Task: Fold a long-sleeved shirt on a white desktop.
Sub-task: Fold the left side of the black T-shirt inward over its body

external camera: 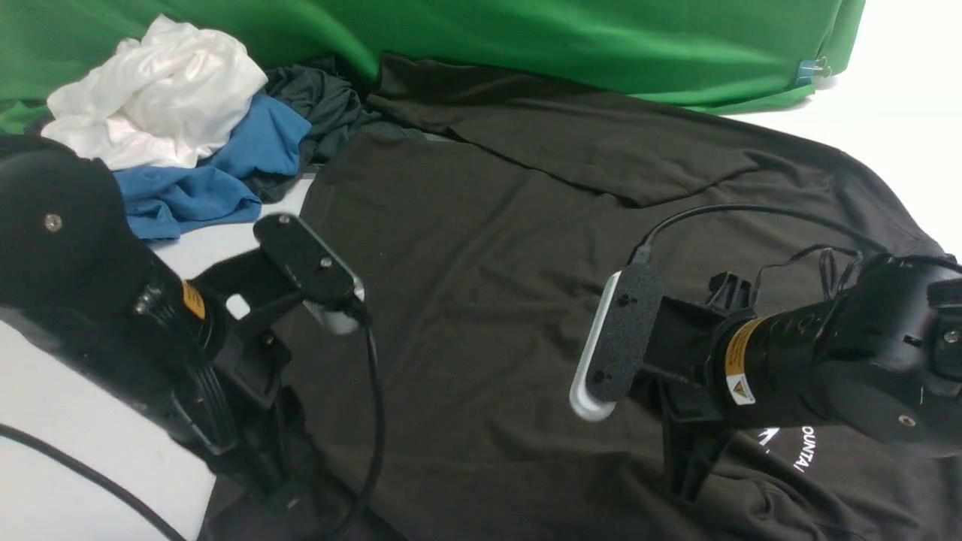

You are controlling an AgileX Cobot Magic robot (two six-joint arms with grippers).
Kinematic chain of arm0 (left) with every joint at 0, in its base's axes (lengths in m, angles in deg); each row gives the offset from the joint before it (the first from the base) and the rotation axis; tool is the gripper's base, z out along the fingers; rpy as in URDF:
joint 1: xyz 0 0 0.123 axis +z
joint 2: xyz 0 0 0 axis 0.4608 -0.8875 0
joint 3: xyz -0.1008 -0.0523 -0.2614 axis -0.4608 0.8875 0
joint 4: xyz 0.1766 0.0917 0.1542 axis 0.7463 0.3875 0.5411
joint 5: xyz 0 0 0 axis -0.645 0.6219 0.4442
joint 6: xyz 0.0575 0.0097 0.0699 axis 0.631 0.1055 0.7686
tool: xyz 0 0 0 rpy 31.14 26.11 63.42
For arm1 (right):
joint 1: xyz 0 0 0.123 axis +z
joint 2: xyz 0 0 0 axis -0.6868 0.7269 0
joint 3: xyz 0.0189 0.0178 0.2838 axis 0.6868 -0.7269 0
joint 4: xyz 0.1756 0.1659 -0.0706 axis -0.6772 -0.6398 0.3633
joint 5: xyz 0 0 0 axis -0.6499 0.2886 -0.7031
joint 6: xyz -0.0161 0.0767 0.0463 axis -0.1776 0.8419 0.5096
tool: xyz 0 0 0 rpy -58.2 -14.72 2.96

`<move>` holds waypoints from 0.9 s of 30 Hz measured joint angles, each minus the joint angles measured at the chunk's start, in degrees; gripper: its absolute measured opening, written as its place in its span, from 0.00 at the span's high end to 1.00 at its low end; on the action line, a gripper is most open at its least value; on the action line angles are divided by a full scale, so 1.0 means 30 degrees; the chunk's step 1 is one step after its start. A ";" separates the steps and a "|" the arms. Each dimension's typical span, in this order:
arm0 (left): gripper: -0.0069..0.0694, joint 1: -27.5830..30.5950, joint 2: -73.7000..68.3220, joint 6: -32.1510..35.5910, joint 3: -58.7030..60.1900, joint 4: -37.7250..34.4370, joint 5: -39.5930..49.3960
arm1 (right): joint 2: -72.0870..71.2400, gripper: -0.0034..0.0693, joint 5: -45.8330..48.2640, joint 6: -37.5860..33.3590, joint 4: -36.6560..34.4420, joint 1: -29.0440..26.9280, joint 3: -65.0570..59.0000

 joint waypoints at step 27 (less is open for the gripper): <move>0.87 0.0000 -0.0037 -0.0090 -0.0022 0.1355 -0.1689 | 0.0232 0.18 -0.1566 -0.4232 -0.6513 0.5590 -0.2809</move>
